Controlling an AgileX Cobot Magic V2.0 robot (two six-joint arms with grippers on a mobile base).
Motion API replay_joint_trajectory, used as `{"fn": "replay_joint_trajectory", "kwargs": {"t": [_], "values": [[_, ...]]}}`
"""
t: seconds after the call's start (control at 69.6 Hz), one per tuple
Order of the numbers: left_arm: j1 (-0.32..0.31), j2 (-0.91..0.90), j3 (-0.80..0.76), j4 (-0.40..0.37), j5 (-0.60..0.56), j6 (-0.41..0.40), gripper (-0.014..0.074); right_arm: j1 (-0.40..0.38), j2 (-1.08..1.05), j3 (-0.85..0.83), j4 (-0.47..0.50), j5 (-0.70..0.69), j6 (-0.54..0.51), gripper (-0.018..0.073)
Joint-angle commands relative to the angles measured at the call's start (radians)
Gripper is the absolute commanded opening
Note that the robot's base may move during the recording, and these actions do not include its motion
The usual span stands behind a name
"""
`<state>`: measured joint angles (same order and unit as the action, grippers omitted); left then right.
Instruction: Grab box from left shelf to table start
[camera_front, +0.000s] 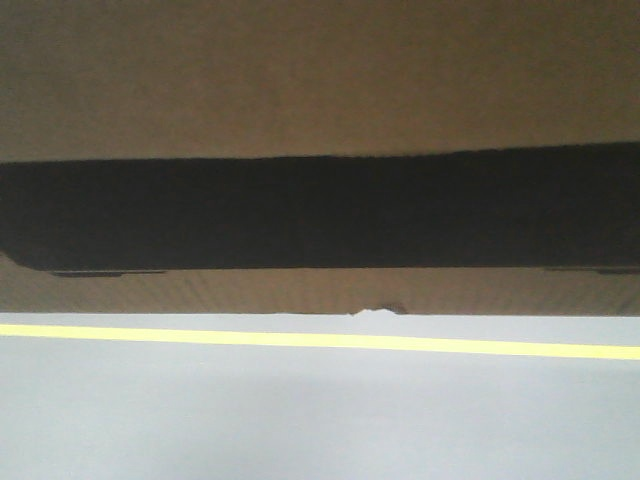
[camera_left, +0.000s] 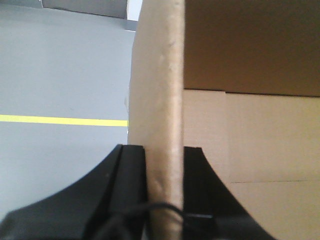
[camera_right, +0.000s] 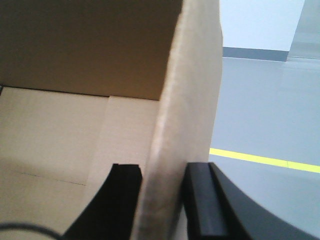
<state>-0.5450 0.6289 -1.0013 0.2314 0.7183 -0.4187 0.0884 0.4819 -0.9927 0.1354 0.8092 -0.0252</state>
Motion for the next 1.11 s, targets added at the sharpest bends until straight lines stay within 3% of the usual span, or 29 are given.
{"fn": "replay_joint_trajectory", "kwargs": {"t": [0.0, 1.092], "values": [[-0.014, -0.008, -0.042, -0.098, -0.206, -0.033, -0.0096, -0.001, 0.008, -0.034, 0.033, -0.151, 0.005, 0.0055], [-0.014, -0.008, -0.042, -0.098, -0.203, -0.033, -0.0096, -0.001, 0.009, -0.034, 0.033, -0.149, 0.005, 0.0055]]}}
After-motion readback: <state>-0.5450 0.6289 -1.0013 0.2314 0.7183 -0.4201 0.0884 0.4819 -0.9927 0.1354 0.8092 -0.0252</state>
